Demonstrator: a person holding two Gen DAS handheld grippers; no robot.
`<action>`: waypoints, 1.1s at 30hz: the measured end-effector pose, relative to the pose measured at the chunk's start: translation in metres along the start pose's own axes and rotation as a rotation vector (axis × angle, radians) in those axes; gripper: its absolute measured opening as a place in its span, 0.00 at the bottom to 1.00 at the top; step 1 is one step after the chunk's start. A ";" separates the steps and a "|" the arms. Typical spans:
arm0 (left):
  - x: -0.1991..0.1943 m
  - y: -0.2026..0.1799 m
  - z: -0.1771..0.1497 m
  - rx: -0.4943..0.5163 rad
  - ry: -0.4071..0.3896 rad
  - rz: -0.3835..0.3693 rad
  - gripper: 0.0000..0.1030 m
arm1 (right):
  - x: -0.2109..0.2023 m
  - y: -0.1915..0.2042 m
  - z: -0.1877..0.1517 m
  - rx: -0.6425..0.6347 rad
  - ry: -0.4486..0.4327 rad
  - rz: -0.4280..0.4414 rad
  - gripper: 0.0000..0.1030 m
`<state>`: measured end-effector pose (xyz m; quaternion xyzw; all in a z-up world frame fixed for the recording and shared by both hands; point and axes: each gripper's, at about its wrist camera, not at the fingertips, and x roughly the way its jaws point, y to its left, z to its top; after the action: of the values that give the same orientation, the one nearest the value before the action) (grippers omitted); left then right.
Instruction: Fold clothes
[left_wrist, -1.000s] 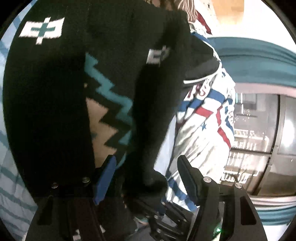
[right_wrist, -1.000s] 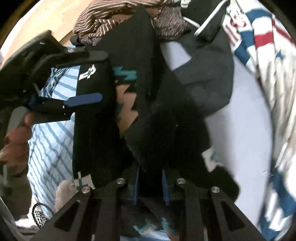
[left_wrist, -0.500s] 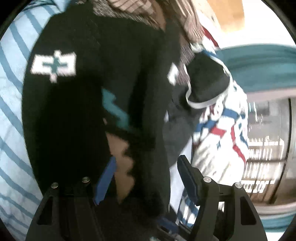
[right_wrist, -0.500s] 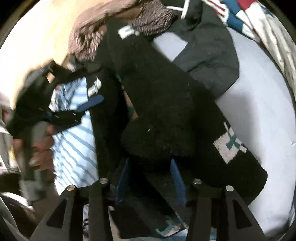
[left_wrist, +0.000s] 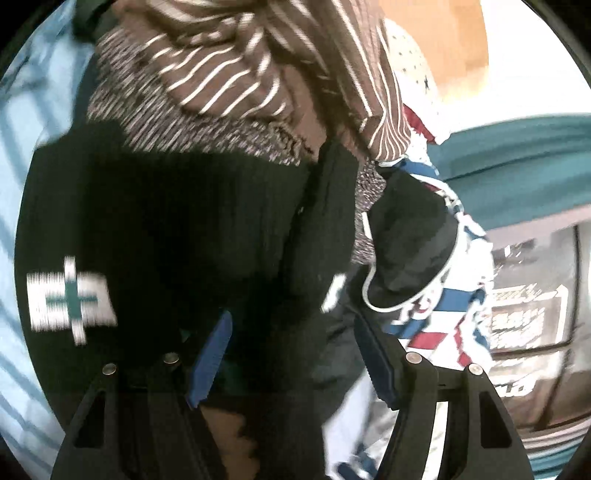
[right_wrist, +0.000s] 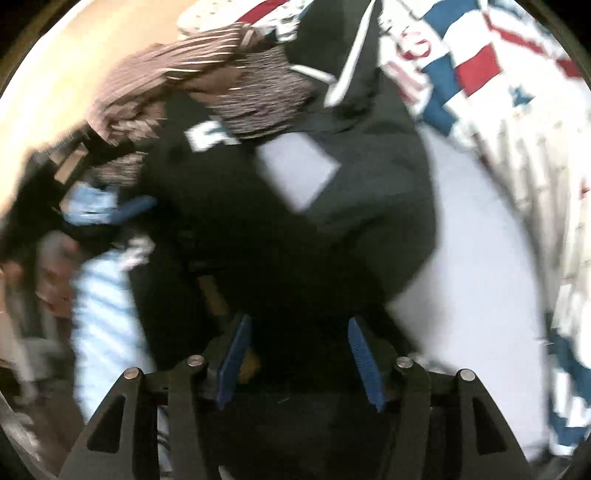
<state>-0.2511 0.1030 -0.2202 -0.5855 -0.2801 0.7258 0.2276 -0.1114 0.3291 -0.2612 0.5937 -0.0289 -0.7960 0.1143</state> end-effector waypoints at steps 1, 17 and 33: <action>0.006 -0.003 0.002 0.015 -0.006 0.027 0.56 | 0.001 0.004 -0.001 -0.019 -0.015 -0.030 0.58; 0.009 0.028 -0.028 0.016 -0.085 0.053 0.12 | 0.012 0.014 -0.004 0.002 0.023 0.038 0.57; 0.006 0.064 0.012 -0.135 0.003 -0.207 0.63 | 0.015 0.034 0.012 -0.013 0.016 0.164 0.61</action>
<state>-0.2641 0.0577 -0.2659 -0.5685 -0.3870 0.6771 0.2617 -0.1217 0.2920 -0.2654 0.5948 -0.0715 -0.7795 0.1831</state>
